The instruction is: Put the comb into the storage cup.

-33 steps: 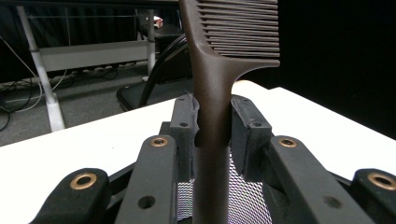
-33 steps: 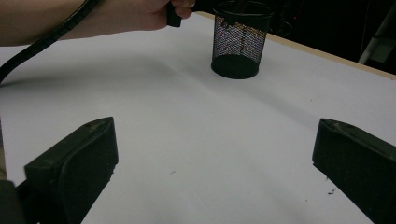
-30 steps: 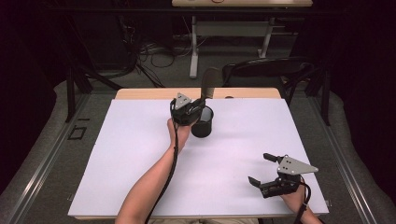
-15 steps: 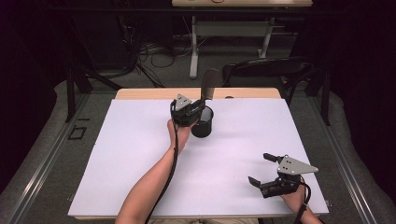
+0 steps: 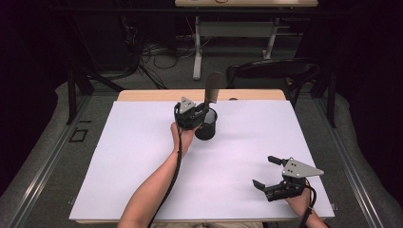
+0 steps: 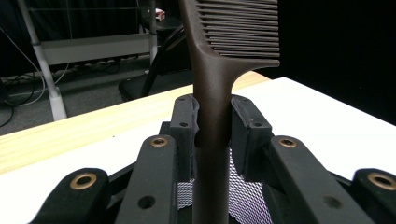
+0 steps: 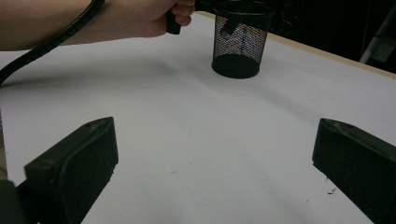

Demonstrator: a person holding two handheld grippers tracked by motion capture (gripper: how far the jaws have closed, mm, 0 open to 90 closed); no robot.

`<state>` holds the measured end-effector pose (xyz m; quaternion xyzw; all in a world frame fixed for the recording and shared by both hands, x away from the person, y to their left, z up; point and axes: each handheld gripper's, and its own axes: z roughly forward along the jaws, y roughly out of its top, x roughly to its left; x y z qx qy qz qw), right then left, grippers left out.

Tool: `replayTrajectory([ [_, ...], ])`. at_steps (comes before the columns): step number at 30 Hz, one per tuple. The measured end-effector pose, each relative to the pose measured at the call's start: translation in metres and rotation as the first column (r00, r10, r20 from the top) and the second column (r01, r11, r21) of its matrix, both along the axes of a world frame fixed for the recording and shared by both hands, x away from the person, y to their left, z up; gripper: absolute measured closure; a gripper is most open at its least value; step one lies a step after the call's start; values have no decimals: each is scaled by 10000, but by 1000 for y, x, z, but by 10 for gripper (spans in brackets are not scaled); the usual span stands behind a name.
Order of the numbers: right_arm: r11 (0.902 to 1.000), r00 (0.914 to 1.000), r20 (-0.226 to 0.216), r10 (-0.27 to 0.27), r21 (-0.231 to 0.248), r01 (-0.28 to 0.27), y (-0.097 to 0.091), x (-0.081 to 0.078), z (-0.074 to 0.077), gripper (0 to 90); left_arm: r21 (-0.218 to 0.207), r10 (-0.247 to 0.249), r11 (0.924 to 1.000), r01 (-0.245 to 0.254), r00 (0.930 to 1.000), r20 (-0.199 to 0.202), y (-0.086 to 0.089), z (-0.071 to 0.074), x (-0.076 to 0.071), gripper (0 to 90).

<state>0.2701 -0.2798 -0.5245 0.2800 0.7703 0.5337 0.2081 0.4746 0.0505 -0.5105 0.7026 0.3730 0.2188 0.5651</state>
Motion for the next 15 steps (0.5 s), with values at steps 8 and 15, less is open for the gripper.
replayTrajectory([
  [8, 10000, 10000, -18, 8, -24, -8, 0, 0, 0, 0, 159, 5, 9999, -4, 10000, -72, 2, -3, 0, 725],
  [15, 10000, 10000, -25, -2, -17, 2, 0, 0, 0, 0, 318, -24, 9995, 26, 10000, -56, 0, -5, -1, 725],
])
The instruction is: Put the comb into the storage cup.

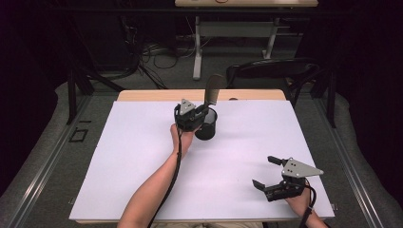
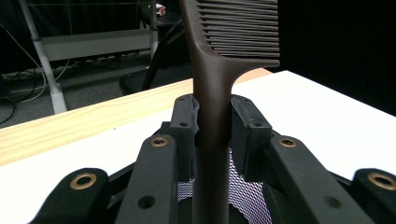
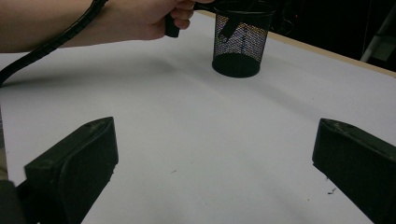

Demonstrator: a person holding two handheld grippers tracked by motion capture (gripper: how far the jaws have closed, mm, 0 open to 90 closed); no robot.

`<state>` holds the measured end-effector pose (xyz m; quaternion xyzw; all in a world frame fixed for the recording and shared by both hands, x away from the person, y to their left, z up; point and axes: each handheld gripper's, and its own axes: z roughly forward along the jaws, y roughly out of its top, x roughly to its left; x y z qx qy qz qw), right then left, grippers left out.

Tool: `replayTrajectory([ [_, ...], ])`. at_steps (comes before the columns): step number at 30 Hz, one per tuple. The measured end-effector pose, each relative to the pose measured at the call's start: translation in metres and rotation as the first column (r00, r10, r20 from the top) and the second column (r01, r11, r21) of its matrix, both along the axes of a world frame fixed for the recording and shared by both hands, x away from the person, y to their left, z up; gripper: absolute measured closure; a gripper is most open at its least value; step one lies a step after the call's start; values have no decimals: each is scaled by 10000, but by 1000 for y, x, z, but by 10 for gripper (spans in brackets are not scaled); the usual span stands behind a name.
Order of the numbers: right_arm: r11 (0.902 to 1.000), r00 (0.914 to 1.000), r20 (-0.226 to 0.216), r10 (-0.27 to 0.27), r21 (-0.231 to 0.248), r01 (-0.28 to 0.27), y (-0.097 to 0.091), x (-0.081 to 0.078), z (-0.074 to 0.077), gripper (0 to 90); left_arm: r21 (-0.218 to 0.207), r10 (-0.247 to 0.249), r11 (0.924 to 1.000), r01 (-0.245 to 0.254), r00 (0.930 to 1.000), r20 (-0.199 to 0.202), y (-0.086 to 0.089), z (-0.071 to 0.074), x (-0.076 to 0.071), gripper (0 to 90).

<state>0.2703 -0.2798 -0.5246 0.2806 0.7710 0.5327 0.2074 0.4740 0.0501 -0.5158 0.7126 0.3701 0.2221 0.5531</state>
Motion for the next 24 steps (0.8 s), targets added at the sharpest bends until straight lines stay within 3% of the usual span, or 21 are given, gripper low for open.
replayTrajectory([
  [24, 10000, 10000, -14, 25, -37, -25, 0, 0, 0, 0, 108, -2, 9999, 3, 9999, -112, 0, -6, -2, 724],
])
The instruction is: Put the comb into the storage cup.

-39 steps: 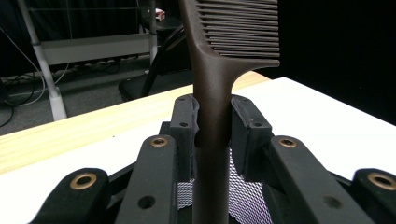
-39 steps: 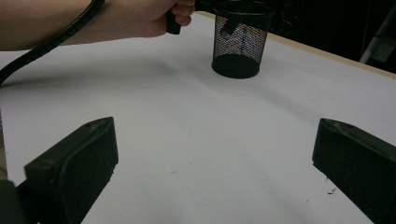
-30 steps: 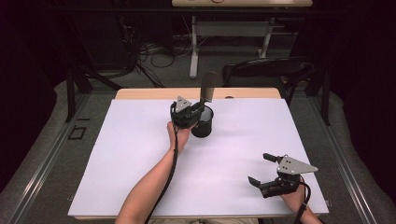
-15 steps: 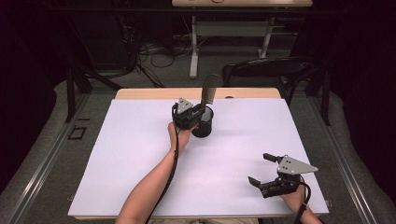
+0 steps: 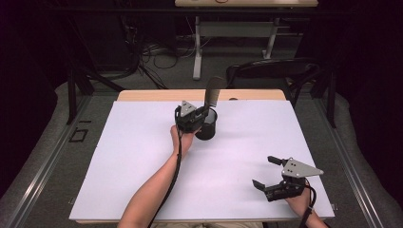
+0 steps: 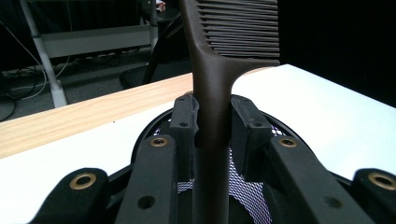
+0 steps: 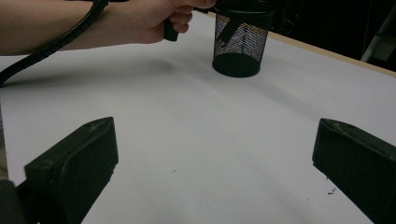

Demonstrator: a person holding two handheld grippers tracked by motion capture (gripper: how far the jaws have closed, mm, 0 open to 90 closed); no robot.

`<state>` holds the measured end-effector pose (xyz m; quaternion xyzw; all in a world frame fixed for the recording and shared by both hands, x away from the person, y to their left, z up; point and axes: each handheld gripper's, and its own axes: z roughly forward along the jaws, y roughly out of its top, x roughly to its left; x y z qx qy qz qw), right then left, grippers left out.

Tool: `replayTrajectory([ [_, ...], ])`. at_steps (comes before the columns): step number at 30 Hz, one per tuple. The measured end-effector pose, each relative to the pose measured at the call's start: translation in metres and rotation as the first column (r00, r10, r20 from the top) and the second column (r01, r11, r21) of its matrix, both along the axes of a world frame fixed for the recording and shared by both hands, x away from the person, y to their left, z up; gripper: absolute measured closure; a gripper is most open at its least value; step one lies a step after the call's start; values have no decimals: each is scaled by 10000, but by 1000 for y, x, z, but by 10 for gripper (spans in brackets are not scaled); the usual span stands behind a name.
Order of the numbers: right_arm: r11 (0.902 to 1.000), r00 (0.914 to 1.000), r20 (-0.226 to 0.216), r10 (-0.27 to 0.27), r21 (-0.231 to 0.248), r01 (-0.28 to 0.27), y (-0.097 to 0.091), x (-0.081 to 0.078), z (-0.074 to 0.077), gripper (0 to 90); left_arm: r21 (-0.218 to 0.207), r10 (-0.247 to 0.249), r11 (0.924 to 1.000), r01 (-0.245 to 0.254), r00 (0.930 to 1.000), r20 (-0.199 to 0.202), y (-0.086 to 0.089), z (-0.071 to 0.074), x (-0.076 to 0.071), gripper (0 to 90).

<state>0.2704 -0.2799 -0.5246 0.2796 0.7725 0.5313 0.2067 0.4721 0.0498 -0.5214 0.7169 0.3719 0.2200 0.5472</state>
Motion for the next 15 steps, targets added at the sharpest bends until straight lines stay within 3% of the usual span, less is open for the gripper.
replayTrajectory([
  [11, 10000, 10000, 4, -23, 36, 23, 0, 0, 0, 0, 125, -46, 9999, 45, 10000, 39, -1, -3, -3, 720],
  [13, 10000, 10000, 10, -22, 32, 22, 0, 0, 0, 0, 60, -43, 10000, 42, 9998, 188, 0, -3, -4, 713],
  [15, 10000, 10000, -7, -25, 49, 25, 0, 0, 0, 0, -46, -115, 9999, 117, 9995, 292, 1, 0, -6, 621],
])
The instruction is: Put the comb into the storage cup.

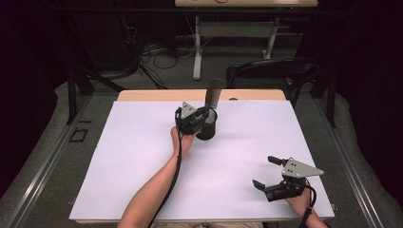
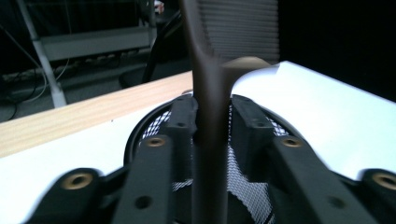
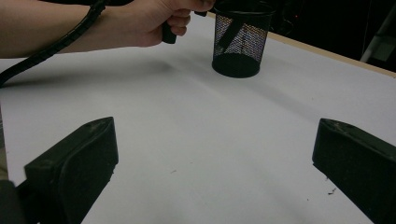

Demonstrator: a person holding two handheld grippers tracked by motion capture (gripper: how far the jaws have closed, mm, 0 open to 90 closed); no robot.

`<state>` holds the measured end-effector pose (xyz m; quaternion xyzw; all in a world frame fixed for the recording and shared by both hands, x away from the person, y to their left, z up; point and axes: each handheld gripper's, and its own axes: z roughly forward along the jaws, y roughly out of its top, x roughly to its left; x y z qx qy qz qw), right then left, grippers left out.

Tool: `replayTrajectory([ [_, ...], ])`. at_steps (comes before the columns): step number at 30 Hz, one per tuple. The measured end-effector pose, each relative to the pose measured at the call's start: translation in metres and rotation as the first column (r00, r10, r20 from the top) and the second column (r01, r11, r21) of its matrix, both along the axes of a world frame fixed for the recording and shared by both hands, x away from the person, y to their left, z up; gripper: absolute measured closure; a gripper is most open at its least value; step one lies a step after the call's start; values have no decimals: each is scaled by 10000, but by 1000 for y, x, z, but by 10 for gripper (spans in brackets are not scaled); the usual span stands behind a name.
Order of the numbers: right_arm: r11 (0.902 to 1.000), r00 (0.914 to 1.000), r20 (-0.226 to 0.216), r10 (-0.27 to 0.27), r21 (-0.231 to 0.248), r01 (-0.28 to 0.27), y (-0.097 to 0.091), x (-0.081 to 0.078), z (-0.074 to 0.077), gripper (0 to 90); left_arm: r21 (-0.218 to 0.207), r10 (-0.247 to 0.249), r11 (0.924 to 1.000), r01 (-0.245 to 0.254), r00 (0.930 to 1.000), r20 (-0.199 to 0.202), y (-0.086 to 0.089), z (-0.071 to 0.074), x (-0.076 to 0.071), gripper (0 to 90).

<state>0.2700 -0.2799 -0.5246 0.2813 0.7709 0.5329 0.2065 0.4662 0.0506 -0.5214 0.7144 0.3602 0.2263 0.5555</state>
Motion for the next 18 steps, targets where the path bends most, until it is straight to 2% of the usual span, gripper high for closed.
replayTrajectory([
  [3, 10000, 10000, 2, -7, -4, 7, 0, 0, 0, 0, -65, 5, 10000, -4, 10000, 79, 2, 5, -3, 486],
  [6, 10000, 10000, 15, 13, -24, -13, 0, 0, 0, 0, -110, -72, 9999, 74, 9998, 161, 5, 12, -6, 400],
  [13, 10000, 10000, 33, 9, -27, -9, 0, 0, 0, 0, 390, -305, 9988, 296, 9992, 238, 9, 24, -13, 227],
  [18, 10000, 10000, 29, 14, -35, -14, 0, 0, 0, 0, 692, -487, 9965, 479, 9988, 107, 15, 31, -18, 160],
])
